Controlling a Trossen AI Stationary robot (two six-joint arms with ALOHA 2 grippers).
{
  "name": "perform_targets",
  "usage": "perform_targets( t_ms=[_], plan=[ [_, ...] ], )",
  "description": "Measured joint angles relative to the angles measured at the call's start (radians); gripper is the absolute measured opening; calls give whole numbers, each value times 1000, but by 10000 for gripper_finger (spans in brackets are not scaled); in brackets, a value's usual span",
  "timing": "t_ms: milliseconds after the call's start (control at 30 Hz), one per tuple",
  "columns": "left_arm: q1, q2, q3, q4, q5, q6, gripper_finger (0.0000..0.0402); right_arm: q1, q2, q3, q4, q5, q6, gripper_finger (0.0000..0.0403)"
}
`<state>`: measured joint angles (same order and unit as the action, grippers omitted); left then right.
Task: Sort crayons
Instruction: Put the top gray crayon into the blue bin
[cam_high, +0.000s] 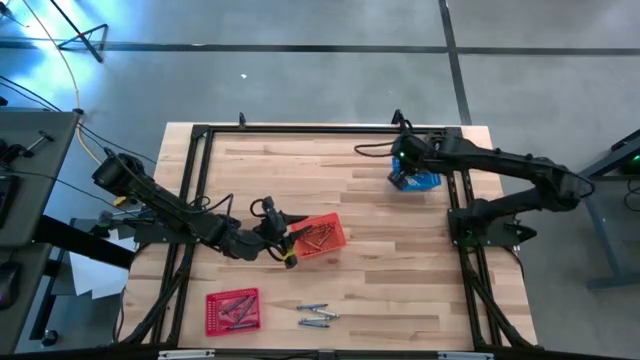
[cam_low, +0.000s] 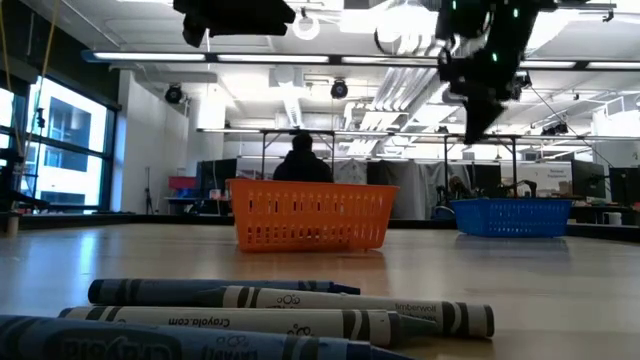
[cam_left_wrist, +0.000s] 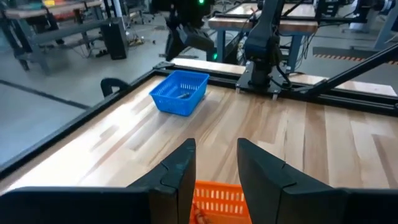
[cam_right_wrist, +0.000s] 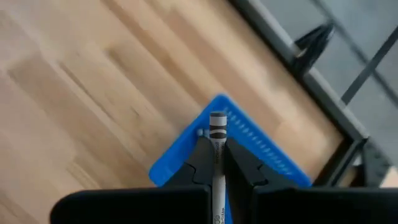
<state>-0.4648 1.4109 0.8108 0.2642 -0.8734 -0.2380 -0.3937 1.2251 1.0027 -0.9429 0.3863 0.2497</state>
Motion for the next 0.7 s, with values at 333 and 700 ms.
perform_targets(
  t_ms=[333, 700],
  plan=[
    [0, 0, 0, -79, 0, -126, 104, -244, -3, -234, 179, -219, -68, 4],
    [0, 0, -1, -81, 0, -128, 104, -363, -3, -299, 276, -259, -97, 5]
  ],
)
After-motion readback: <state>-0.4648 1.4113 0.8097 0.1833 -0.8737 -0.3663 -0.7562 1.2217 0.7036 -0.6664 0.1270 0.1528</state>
